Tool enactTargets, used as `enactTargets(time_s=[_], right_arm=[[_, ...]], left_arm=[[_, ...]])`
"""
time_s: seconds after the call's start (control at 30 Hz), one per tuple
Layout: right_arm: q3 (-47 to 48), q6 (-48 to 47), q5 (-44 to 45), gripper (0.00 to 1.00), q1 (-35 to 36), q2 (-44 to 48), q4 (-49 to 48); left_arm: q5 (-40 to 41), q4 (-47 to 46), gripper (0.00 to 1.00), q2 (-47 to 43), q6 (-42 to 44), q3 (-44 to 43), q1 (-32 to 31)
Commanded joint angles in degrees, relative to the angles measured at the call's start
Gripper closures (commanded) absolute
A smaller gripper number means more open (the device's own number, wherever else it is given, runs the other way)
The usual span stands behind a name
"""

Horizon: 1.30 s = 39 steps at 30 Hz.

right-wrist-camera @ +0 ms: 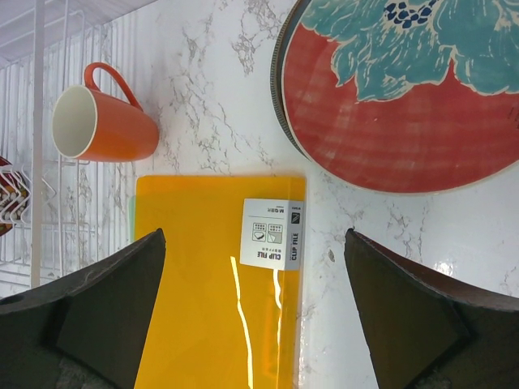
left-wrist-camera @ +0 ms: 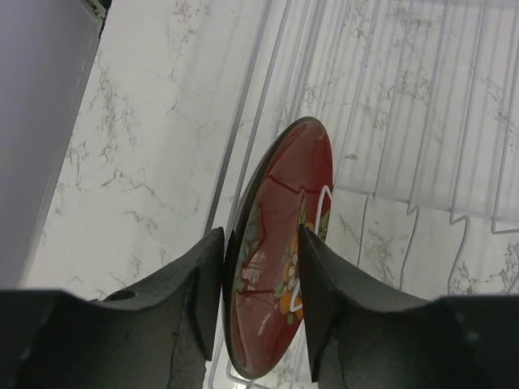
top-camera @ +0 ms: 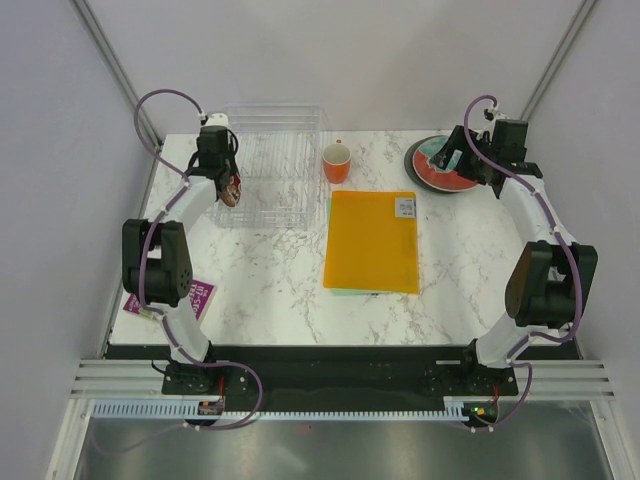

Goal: Unload the plates from the dish rack

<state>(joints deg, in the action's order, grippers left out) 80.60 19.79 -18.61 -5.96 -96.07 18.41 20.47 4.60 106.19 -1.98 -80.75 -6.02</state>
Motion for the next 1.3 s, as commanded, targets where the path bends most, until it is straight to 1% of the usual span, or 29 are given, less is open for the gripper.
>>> enactTargets(time_s=[0.0,0.3,0.47,0.5,0.53,0.6,0.63,0.7,0.73,0.8,1.07,1.27], right_arm=[[-0.53,-0.81,-0.81,0.02,-0.11,1.59,-1.63],[-0.79,-0.98,-1.51,0.02,-0.11,2.2,-1.63],[-1.14,-0.81,-1.78,0.02,-0.2,2.12,-1.63],[-1.14,-0.81,-1.95,0.02,-0.11,2.03,-1.63],[-1.06,-0.89,-2.22,0.02,-0.11,1.86,-1.63],[-1.06,-0.81,-2.22,0.02,-0.11,1.77,-1.54],[-1.06,-0.89,-2.22,0.02,-0.2,1.68,-1.71],[-1.06,-0.81,-2.39,0.02,-0.11,1.68,-1.63],[-1.14,-0.72,-2.39,0.02,-0.11,1.59,-1.63],[-1.23,-0.72,-2.48,0.02,-0.2,1.68,-1.54],[-2.02,-0.54,-3.1,0.02,-0.02,2.73,-1.54],[-3.34,-0.19,-3.45,0.02,-0.11,4.4,-1.54]], left_arm=[[-0.52,0.41,0.53,1.12,-2.33,-2.13,0.31],[0.71,1.46,0.55,2.61,-2.15,-2.75,0.31],[1.33,2.07,0.64,4.11,-1.8,-3.01,0.31],[1.68,1.99,0.64,4.2,-1.98,-2.92,0.31],[1.85,1.99,0.68,3.94,-2.06,-2.66,0.31],[1.77,1.64,0.69,3.76,-1.98,-2.13,0.31],[1.59,1.64,0.79,3.93,-1.89,-2.3,0.31],[1.42,2.07,0.85,4.28,-1.63,-2.74,0.31],[1.42,2.25,0.91,4.37,-1.54,-3.01,0.31],[1.24,2.69,0.98,4.64,-1.63,-3.19,0.31],[2.64,2.69,0.98,2.01,-0.84,-3.1,0.05],[7.56,2.26,0.98,-2.03,1.89,-4.15,-1.27]])
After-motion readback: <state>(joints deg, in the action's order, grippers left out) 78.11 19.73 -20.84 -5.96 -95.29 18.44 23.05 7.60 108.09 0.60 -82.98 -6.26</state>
